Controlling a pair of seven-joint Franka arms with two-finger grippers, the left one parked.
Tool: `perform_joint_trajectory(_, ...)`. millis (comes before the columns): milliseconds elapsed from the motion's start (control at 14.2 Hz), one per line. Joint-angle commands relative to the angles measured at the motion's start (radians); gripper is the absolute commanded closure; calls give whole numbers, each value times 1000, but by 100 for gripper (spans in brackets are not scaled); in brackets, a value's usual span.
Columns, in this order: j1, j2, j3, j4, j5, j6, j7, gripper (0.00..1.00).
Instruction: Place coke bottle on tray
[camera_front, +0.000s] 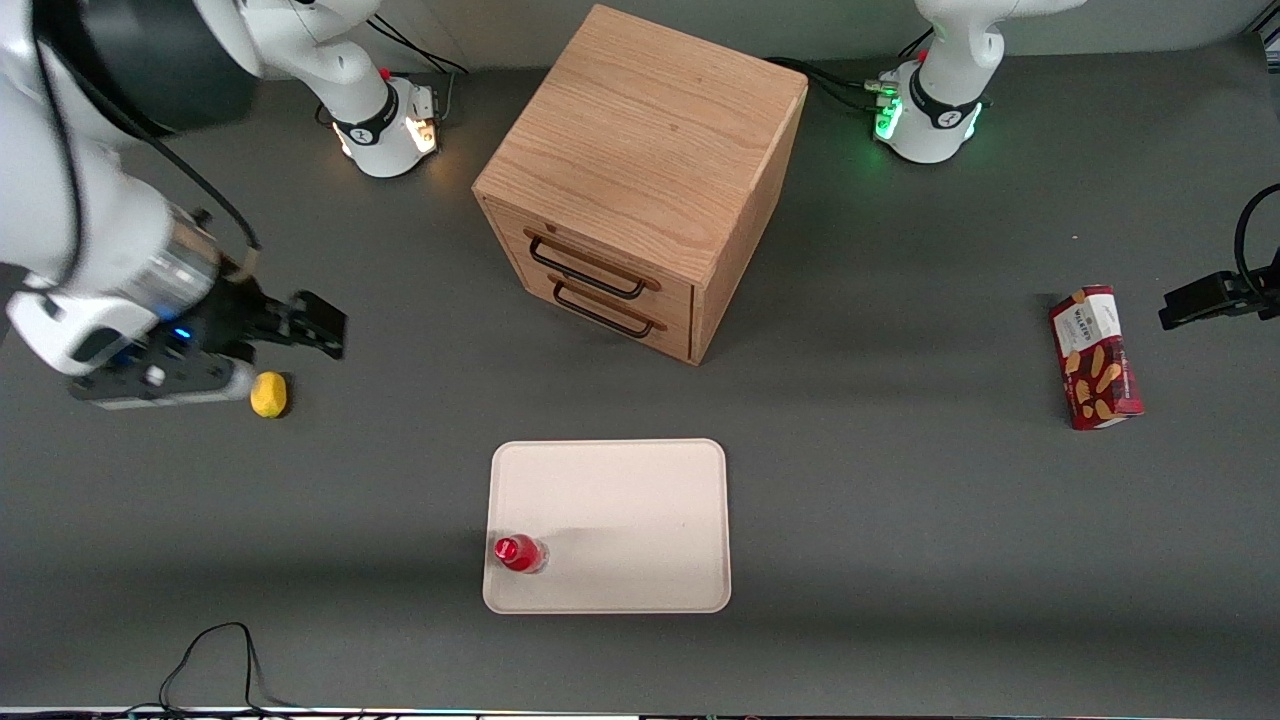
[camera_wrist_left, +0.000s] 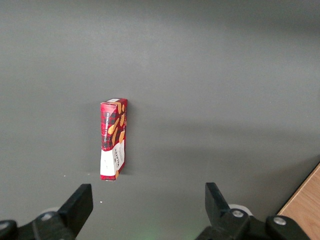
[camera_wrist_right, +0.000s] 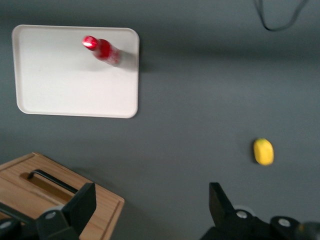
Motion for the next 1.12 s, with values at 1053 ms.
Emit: perform_joint_trajectory(1053,-344,-261,107,-321,-33,44,-282,0)
